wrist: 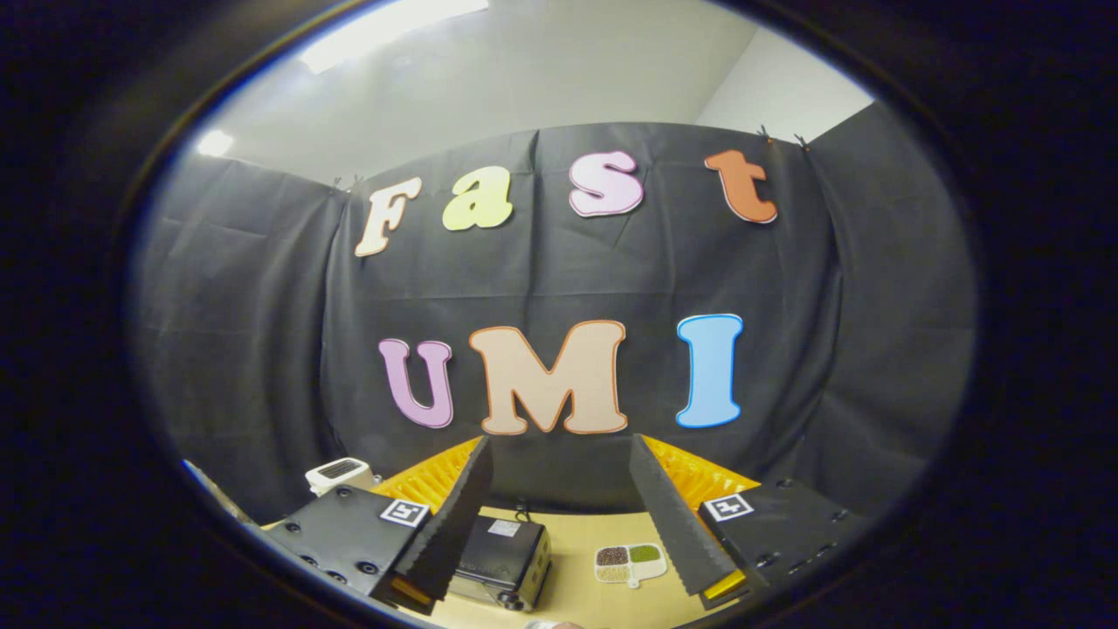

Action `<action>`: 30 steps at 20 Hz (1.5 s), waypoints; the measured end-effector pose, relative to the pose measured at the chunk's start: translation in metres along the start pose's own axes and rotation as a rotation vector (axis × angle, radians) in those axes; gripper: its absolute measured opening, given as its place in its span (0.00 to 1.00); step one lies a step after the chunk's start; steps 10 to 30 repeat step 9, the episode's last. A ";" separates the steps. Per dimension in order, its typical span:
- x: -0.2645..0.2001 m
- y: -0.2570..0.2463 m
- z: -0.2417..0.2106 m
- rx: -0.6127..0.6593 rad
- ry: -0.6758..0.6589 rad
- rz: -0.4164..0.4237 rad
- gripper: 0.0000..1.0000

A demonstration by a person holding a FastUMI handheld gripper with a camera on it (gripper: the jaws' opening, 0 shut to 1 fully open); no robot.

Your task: Open the toaster oven, put the food inside, and close the toaster oven door.

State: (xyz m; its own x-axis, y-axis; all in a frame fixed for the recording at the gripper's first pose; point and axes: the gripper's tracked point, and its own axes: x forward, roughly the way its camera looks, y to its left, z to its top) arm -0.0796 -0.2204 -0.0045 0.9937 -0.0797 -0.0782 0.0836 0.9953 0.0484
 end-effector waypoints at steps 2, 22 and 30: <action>0.001 -0.003 0.002 0.002 -0.003 0.012 0.98; 0.007 -0.017 0.000 -0.003 -0.003 0.036 0.98; 0.007 -0.017 0.000 -0.003 -0.003 0.036 0.98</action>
